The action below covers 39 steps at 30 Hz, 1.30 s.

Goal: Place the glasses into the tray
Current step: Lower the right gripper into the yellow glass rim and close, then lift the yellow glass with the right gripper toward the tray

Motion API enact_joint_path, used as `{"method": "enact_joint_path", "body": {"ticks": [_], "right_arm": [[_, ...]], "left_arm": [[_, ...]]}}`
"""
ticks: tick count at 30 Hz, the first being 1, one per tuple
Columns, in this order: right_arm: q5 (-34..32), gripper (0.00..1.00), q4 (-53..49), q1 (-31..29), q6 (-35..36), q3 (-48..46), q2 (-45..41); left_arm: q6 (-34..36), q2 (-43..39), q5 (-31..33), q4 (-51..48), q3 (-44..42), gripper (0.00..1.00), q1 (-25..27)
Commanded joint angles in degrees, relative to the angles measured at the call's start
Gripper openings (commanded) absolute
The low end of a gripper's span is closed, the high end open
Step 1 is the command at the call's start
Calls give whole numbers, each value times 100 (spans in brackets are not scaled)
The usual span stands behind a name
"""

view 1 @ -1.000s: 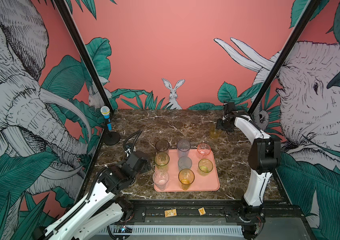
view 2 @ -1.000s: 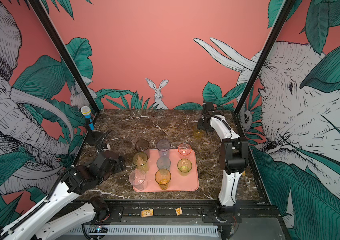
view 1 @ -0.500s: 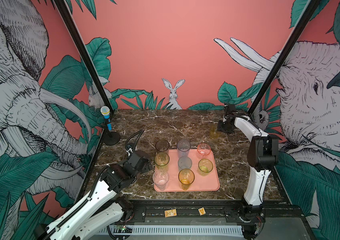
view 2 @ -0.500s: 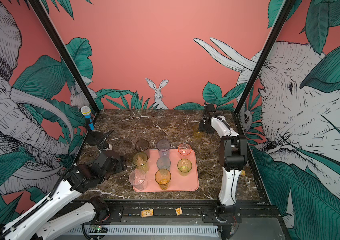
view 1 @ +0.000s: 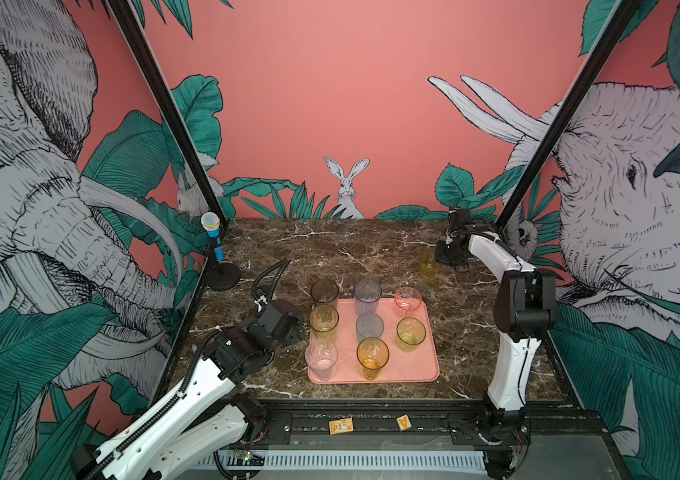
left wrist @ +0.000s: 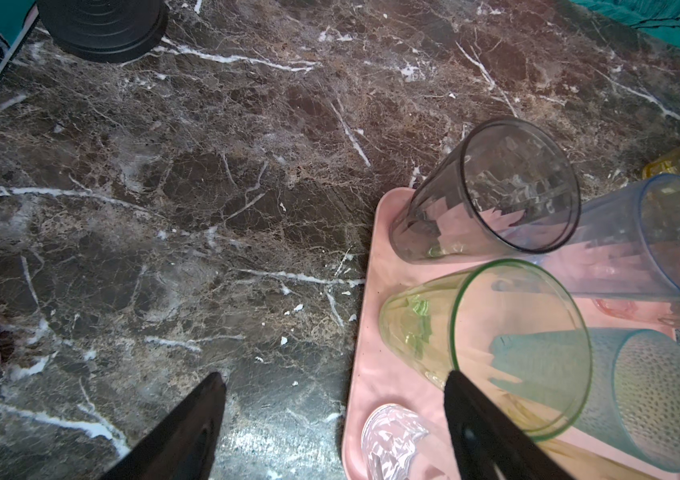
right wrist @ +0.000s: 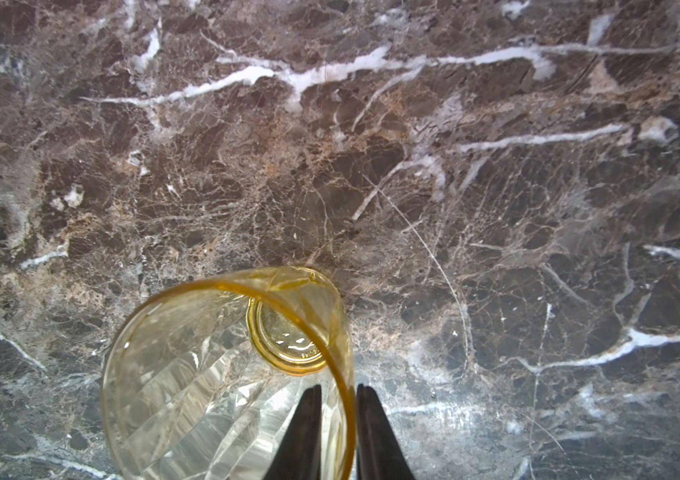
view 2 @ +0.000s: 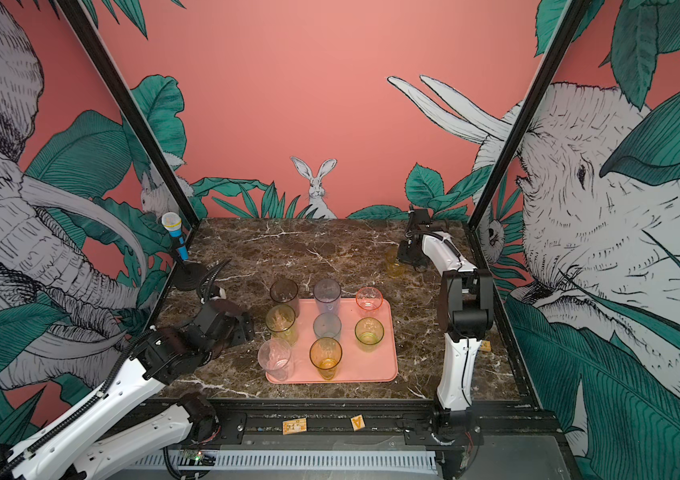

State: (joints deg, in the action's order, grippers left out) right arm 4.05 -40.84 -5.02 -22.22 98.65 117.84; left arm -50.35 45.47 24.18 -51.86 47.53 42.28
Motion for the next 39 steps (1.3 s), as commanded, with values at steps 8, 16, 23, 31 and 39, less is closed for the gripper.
{"method": "enact_joint_path", "body": {"ticks": [8, 16, 23, 31, 39], "right_arm": [[64, 16, 78, 42, -3, 38, 96], [97, 21, 76, 45, -21, 66, 149], [120, 17, 42, 45, -28, 110, 204], [-11, 3, 146, 116, 3, -118, -57], [-28, 0, 9, 425, -3, -390, -765]], "left_arm": [[-80, -126, 33, 9, -8, 84, -23], [-98, -187, 34, -26, -29, 84, -18], [-116, -205, 25, -26, -41, 84, -19], [-123, -229, 25, -53, -32, 85, -18], [-142, -278, 34, -68, -46, 84, -19]]}}
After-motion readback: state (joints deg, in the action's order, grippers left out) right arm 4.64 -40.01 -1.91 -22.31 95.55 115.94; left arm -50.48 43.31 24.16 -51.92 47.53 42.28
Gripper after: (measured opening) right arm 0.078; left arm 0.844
